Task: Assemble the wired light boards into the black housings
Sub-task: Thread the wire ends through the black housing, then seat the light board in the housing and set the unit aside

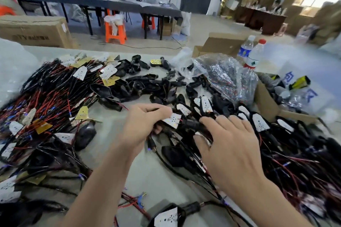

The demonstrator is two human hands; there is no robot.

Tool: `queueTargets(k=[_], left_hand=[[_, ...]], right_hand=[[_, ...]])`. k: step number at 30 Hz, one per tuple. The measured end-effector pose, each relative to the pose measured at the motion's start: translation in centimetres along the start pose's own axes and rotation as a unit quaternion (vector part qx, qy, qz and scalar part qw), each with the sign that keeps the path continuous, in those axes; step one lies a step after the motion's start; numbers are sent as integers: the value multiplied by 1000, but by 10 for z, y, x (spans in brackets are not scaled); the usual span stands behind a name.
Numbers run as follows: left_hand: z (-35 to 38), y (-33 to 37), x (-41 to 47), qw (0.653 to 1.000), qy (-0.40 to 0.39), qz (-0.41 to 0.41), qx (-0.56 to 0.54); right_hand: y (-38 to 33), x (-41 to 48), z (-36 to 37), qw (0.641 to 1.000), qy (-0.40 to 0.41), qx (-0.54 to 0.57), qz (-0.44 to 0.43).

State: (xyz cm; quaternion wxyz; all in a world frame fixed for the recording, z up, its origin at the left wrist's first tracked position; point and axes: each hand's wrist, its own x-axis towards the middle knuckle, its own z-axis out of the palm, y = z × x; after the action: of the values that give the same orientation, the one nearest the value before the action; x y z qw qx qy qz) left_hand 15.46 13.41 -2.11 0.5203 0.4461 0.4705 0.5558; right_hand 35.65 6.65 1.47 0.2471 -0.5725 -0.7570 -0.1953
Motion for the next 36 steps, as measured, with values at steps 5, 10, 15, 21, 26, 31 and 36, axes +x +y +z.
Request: queueTargets(k=[5,10,15,21,26,31,36], left_hand=[[75,4,22,988,-22,-62,-140],[93,-7,29,988,21,-52,-142],[46,-30,20,994,106,-20,-2],[-20,-48,4,953,216,-2,210],[-54,-54,-4,926,216,-48,307],[-80,-48,-9,888,234,-92,386],[-127,-37,-12,814,296,-36,499]], right_hand=[[58,1,10,991,52,-23,121],[91,22,35,968,-88,-19,236],[75,8,48,983,-12,68,172],[16,-11,67,986,-1,157,55],[-25,-2,86,960,-89,266,18],[-65,23,115,937,-263,229,19],[-102,47,130,939,-265,217,22]])
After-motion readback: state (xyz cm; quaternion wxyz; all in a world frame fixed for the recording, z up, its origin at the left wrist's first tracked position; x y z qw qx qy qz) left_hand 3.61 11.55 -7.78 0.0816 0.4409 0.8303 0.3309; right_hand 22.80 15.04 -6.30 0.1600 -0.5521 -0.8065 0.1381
